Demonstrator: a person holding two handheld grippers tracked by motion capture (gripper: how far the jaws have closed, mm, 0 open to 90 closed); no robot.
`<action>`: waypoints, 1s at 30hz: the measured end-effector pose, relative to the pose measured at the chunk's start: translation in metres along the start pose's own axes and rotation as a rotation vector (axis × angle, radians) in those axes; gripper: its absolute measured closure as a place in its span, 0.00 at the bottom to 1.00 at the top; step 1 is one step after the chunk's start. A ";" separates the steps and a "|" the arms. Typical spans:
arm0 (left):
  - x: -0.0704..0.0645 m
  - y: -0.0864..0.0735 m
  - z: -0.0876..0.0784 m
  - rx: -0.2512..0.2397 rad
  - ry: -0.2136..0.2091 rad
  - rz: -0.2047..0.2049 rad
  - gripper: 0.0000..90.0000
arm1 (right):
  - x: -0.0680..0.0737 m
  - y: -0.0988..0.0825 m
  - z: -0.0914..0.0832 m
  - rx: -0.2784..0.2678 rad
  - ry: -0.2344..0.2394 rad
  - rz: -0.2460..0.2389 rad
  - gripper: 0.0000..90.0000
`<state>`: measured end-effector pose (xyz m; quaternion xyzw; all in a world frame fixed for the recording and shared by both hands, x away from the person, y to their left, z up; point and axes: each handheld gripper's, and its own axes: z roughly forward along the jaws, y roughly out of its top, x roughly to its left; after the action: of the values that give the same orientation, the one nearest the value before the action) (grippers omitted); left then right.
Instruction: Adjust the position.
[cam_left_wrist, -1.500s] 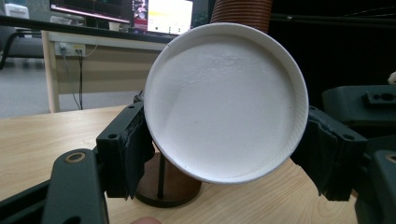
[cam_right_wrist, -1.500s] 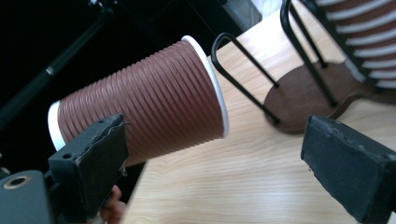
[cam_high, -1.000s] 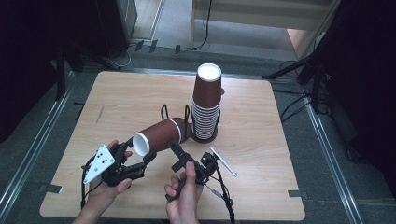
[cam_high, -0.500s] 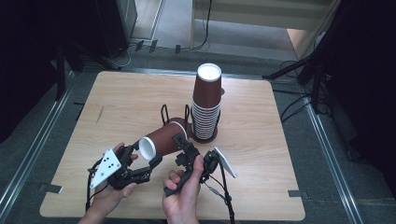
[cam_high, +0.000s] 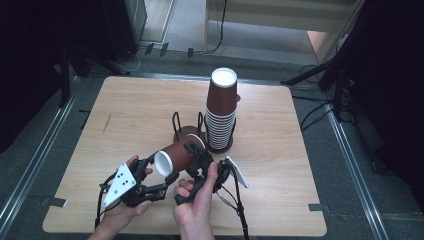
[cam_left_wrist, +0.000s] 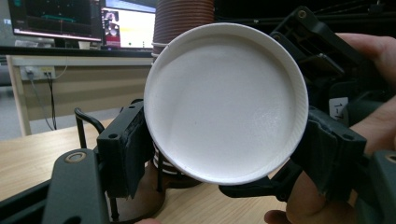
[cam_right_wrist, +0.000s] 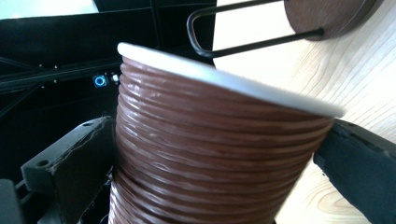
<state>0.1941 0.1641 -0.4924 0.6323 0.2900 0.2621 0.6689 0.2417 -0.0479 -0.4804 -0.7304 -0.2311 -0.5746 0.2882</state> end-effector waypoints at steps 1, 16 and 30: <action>-0.001 0.000 0.000 -0.001 -0.003 0.000 0.28 | 0.000 0.000 0.000 0.002 0.003 0.002 0.00; -0.001 -0.001 -0.001 -0.020 -0.006 0.030 0.28 | -0.002 0.003 0.002 0.037 0.056 0.060 0.07; 0.001 -0.001 -0.007 -0.036 -0.077 -0.082 0.08 | -0.001 0.001 -0.004 0.039 0.115 0.023 0.13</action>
<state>0.1899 0.1692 -0.4940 0.6175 0.2848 0.2150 0.7010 0.2388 -0.0514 -0.4809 -0.6928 -0.2169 -0.6078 0.3217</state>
